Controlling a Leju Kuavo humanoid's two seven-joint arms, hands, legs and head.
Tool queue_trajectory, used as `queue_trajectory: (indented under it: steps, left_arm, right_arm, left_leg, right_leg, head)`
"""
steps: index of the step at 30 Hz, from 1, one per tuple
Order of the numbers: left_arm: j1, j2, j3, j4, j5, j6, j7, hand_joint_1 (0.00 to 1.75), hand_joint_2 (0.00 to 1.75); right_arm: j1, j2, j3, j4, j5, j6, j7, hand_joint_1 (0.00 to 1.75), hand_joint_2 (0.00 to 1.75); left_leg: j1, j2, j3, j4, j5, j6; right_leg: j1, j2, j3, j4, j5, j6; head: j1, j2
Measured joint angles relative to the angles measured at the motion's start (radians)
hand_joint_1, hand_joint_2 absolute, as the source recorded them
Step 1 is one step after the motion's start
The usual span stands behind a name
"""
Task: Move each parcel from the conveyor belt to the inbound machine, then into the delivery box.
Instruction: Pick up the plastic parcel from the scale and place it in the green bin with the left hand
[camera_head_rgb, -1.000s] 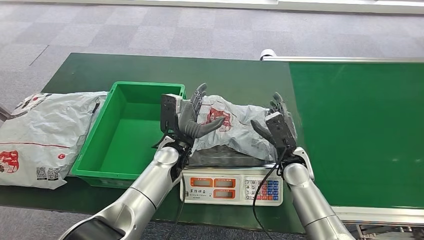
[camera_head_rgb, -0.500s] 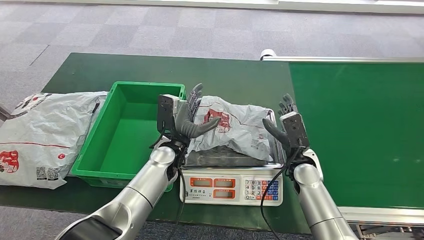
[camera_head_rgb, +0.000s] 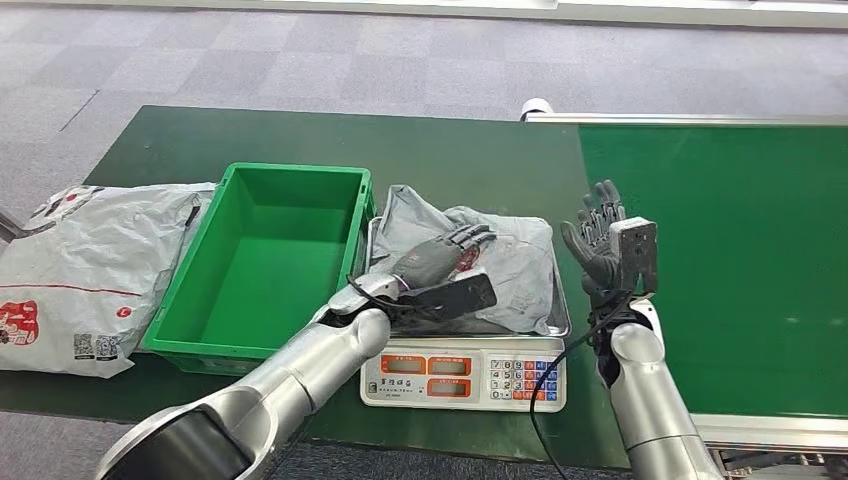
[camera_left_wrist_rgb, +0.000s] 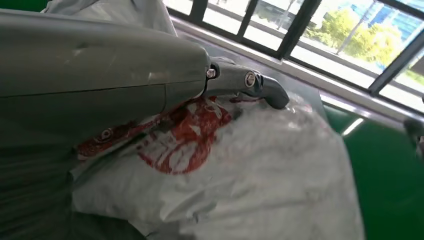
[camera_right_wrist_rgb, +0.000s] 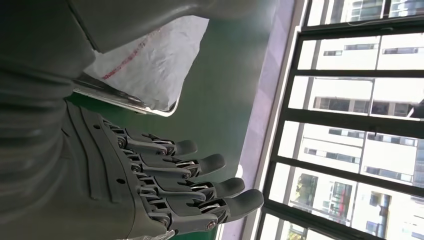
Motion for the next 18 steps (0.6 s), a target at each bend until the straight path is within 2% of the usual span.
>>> queue_trajectory:
  steps: [4, 9, 18]
  left_arm:
    - [-0.026, 0.012, -0.086, 0.034, -0.081, -0.037, -0.033, 1.75, 1.75]
    - [-0.055, 0.030, -0.149, 0.059, -0.110, -0.084, -0.087, 1.75, 1.75]
    - [-0.083, 0.047, -0.177, 0.067, -0.106, -0.089, -0.105, 1.75, 1.75]
  right_arm:
    - [-0.010, -0.009, -0.009, 0.011, -0.021, 0.040, -0.012, 0.00, 1.75]
    - [-0.037, -0.023, -0.009, 0.043, -0.056, 0.063, -0.021, 0.00, 1.75]
    - [-0.043, -0.031, -0.009, 0.061, -0.092, 0.066, -0.015, 0.00, 1.75]
  left_leg:
    - [0.000, 0.000, 0.000, 0.000, 0.000, 0.000]
    - [0.000, -0.002, 0.001, 0.000, 0.000, 0.000]
    - [0.000, -0.003, 0.004, 0.000, 0.000, 0.000]
  right_leg:
    - [0.000, 0.000, 0.000, 0.000, 0.000, 0.000]
    - [0.000, -0.002, 0.002, 0.000, 0.000, 0.000]
    - [0.000, -0.002, 0.006, 0.000, 0.000, 0.000]
  head:
    - [0.000, 0.000]
    - [0.000, 0.000]
    - [0.000, 0.000]
